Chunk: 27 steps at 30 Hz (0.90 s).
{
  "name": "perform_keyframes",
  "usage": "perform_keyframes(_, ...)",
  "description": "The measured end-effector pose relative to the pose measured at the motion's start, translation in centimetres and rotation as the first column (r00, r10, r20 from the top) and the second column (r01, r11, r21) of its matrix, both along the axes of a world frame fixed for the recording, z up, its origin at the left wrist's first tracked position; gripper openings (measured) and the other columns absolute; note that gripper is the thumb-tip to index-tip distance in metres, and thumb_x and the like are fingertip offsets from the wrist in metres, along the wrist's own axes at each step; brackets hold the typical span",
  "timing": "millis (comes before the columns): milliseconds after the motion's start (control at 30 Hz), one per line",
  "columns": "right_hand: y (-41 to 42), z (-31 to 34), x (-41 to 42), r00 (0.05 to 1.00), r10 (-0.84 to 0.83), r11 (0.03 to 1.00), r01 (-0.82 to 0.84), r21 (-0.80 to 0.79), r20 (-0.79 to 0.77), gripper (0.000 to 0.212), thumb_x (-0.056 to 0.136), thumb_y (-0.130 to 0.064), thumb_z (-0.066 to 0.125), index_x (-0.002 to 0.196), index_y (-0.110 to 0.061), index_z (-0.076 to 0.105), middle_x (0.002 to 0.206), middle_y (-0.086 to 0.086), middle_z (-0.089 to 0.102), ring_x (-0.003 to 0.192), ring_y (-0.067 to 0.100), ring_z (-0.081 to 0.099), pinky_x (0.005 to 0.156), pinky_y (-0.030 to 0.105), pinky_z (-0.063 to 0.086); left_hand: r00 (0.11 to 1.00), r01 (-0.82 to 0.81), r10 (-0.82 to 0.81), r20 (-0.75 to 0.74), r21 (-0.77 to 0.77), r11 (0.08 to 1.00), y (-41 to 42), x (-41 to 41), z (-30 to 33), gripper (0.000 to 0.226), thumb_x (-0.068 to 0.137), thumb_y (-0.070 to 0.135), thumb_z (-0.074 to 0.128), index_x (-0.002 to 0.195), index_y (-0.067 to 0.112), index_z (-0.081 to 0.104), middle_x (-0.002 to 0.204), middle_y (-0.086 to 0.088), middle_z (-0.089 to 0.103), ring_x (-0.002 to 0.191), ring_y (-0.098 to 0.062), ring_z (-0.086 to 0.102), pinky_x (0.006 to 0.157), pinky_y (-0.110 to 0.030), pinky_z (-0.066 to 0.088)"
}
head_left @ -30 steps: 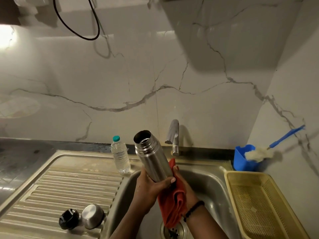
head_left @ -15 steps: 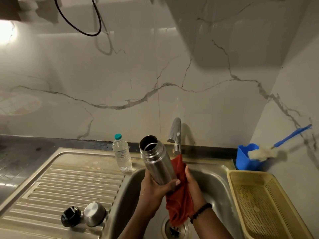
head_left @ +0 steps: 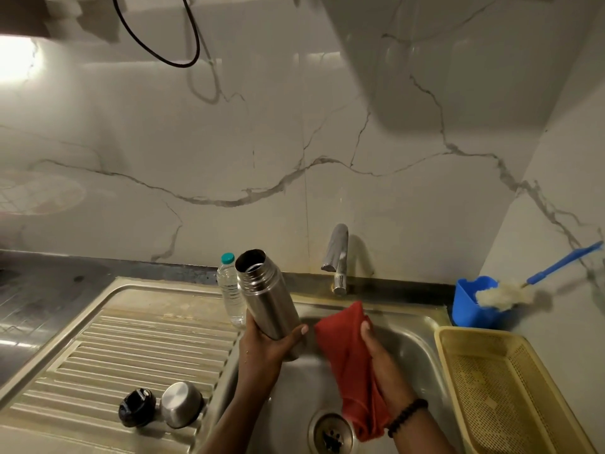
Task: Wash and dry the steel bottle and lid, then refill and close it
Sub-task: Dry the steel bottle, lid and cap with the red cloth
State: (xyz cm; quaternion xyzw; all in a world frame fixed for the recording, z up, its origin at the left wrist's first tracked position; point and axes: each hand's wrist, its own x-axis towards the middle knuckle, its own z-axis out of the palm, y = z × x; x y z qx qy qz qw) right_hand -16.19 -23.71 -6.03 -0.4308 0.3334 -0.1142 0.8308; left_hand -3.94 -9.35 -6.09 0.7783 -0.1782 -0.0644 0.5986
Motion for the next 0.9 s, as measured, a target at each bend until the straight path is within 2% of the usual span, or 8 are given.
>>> perform_keyframes(67,-0.7,1.6,-0.5,0.986,-0.028,0.997,0.015,0.080,0.165,0.064,0.091,-0.060,0.037,0.111,-0.006,0.064,0.105,0.021,0.071,0.088,0.032,0.065,0.074,0.037,0.054,1.000,-0.020,0.019,0.025,0.024,1.000,0.4,0.0,-0.5,0.066,0.065,0.023,0.092,0.116,0.023,0.051,0.094,0.015,0.064,0.085,-0.002,0.062,0.059,-0.003,0.045)
perform_keyframes(167,-0.7,5.2,-0.1,0.884,-0.015,0.999,-0.010,0.051,0.467,0.070,0.092,-0.065,0.029,0.136,-0.016,0.052,0.131,0.011,0.062,0.116,0.027,0.061,0.091,0.038,0.054,0.997,0.006,-0.010,0.075,0.059,0.998,0.5,-0.5,-1.2,0.066,0.063,0.016,0.093,0.113,0.025,0.052,0.092,0.012,0.065,0.081,-0.001,0.065,0.062,-0.005,0.046)
perform_keyframes(300,0.5,7.9,1.7,0.847,0.257,0.863,0.016,-0.505,0.465,0.080,0.075,-0.076,0.055,0.141,-0.033,0.042,0.137,-0.003,0.054,0.123,0.015,0.056,0.098,0.036,0.050,0.985,0.058,-0.077,0.156,0.118,0.991,-0.1,-1.0,-1.7,0.063,0.058,0.017,0.092,0.102,0.039,0.052,0.084,0.002,0.068,0.075,-0.006,0.065,0.059,-0.019,0.049)
perform_keyframes(367,0.4,8.5,2.8,0.876,0.423,0.385,0.058,-0.921,0.232,0.064,0.085,-0.068,0.050,0.144,-0.046,0.034,0.149,-0.013,0.037,0.135,0.011,0.040,0.110,0.038,0.039,0.980,0.064,-0.090,0.179,0.144,0.987,-0.4,-1.1,-1.7,0.064,0.057,0.016,0.091,0.101,0.041,0.052,0.082,0.004,0.069,0.076,-0.004,0.066,0.059,-0.015,0.046)
perform_keyframes(433,-1.1,8.1,3.7,0.901,0.433,-0.215,0.138,-0.967,0.033,0.053,0.093,-0.054,0.049,0.143,-0.048,0.033,0.153,-0.015,0.029,0.141,0.012,0.026,0.115,0.037,0.025,0.976,0.048,-0.077,0.202,0.143,0.988,0.0,-1.0,-1.6,0.065,0.056,0.009,0.090,0.101,0.040,0.056,0.080,0.007,0.069,0.079,0.002,0.065,0.061,-0.010,0.044)
perform_keyframes(500,-2.5,7.9,4.1,0.892,0.449,-0.434,0.157,-0.887,-0.061,0.054,0.090,-0.047,0.058,0.140,-0.040,0.039,0.149,-0.007,0.036,0.134,0.019,0.035,0.109,0.042,0.035,0.968,0.046,-0.084,0.236,0.161,0.986,0.5,-0.9,-1.3,0.068,0.055,0.010,0.091,0.106,0.038,0.057,0.087,0.009,0.068,0.083,0.001,0.064,0.063,-0.009,0.042)
perform_keyframes(633,-2.7,8.1,4.6,0.920,0.391,-0.442,0.165,-0.882,-0.025,0.051,0.086,-0.050,0.060,0.129,-0.026,0.046,0.125,0.004,0.051,0.110,0.021,0.053,0.087,0.042,0.054,0.959,-0.008,-0.034,0.280,0.148,0.989,0.5,-1.0,-1.1,0.076,0.054,0.018,0.088,0.119,0.036,0.053,0.101,0.015,0.062,0.090,-0.005,0.058,0.069,-0.019,0.042)
perform_keyframes(900,0.2,8.8,5.6,0.985,-0.066,-0.147,0.150,-0.978,0.161,0.052,0.096,-0.058,0.029,0.115,-0.023,0.062,0.105,-0.002,0.068,0.091,0.011,0.064,0.084,0.025,0.052,0.942,-0.128,0.070,0.328,0.157,0.979,-0.3,-0.9,-0.8,0.078,0.057,0.018,0.089,0.127,0.023,0.054,0.106,0.011,0.059,0.094,-0.012,0.054,0.077,-0.030,0.043)
